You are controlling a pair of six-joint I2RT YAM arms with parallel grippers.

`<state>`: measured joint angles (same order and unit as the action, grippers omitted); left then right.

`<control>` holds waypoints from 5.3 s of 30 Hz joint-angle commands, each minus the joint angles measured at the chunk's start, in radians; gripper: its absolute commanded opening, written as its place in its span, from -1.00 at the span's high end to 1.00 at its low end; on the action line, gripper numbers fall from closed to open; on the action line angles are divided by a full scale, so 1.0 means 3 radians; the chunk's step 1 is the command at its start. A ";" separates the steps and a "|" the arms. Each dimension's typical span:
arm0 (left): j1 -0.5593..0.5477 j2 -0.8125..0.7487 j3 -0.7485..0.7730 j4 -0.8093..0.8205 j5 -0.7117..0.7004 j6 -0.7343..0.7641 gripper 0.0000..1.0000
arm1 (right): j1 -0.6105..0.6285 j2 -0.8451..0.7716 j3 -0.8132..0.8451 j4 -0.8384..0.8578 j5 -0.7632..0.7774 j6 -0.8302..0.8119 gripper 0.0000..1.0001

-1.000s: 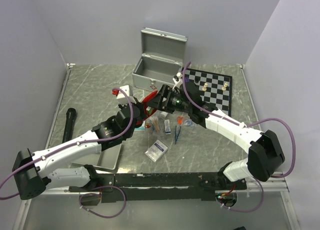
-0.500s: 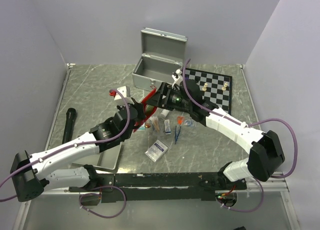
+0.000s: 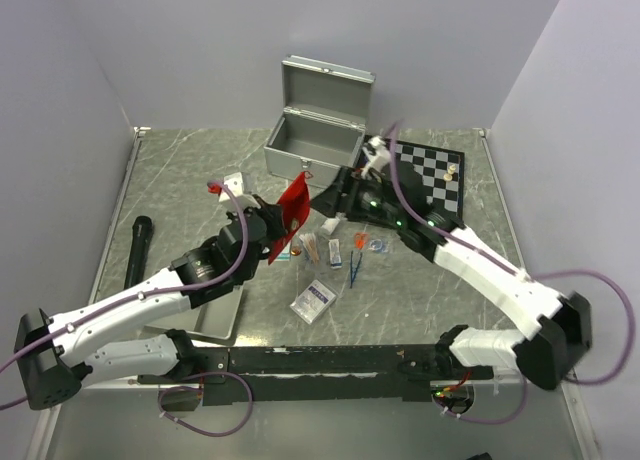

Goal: Organize the medicine kit

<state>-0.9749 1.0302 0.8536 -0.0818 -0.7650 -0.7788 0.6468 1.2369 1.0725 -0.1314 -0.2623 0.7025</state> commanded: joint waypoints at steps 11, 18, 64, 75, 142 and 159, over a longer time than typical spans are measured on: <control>-0.0018 -0.0376 -0.0258 -0.0376 -0.0528 -0.0027 0.98 | -0.0187 -0.0202 -0.1110 -0.0774 0.0967 -0.0368 -0.28; -0.0008 -0.0402 -0.0304 -0.0392 -0.0508 -0.0068 0.98 | -0.0146 0.0259 -0.1019 -0.0820 0.1012 -0.0373 -0.28; -0.0008 -0.0300 -0.0355 -0.0152 -0.0385 -0.0078 0.98 | -0.0008 0.0290 -0.0860 -0.1039 0.0772 -0.0424 0.82; -0.0008 -0.0151 -0.0248 -0.0019 -0.0201 -0.0089 0.98 | 0.0002 -0.0125 -0.0436 -0.0284 -0.0188 0.0137 0.91; -0.0018 0.0059 -0.0084 -0.0110 -0.0359 -0.0104 0.98 | -0.0014 -0.0123 0.0097 -0.0860 0.0079 -0.0106 -0.34; 0.0115 -0.0330 -0.0472 -0.0601 -0.0318 -0.0752 0.98 | -0.0325 0.0539 -0.0569 -0.0625 0.1171 -0.0398 0.04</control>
<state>-0.9512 0.9394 0.7212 -0.2089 -0.8528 -0.8806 0.5613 1.3441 0.8398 -0.3775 0.0360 0.6121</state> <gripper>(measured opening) 0.023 0.490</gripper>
